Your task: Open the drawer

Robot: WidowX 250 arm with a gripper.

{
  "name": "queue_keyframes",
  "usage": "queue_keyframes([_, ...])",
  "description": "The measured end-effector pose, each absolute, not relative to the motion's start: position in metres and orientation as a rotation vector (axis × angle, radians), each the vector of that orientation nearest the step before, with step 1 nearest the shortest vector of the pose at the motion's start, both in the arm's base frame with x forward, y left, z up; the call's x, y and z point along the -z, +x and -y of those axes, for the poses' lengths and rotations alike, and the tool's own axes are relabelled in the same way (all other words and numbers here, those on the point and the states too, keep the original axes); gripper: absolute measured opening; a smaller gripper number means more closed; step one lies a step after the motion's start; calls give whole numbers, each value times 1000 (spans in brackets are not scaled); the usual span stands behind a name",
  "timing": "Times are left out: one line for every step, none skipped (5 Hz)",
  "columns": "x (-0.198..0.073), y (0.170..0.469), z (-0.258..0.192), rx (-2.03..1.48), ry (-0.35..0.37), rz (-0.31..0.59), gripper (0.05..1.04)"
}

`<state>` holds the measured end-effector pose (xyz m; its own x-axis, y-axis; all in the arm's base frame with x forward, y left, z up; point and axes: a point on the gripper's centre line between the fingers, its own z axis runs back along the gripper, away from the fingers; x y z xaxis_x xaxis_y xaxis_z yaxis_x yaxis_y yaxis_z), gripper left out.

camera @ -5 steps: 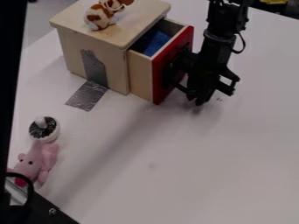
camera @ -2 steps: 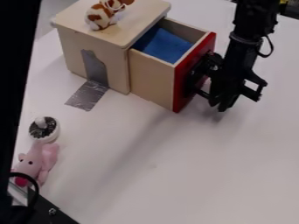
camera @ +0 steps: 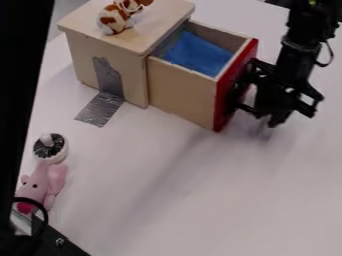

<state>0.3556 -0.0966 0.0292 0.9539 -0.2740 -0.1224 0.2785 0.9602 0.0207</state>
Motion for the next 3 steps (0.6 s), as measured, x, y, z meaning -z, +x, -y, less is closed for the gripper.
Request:
queue_keyframes([-59, 362, 98, 254, 42, -29, 757])
queue_keyframes([-91, 365, 95, 219, 37, 56, 1001])
queue_keyframes([-118, 363, 93, 185, 4, 105, 1000])
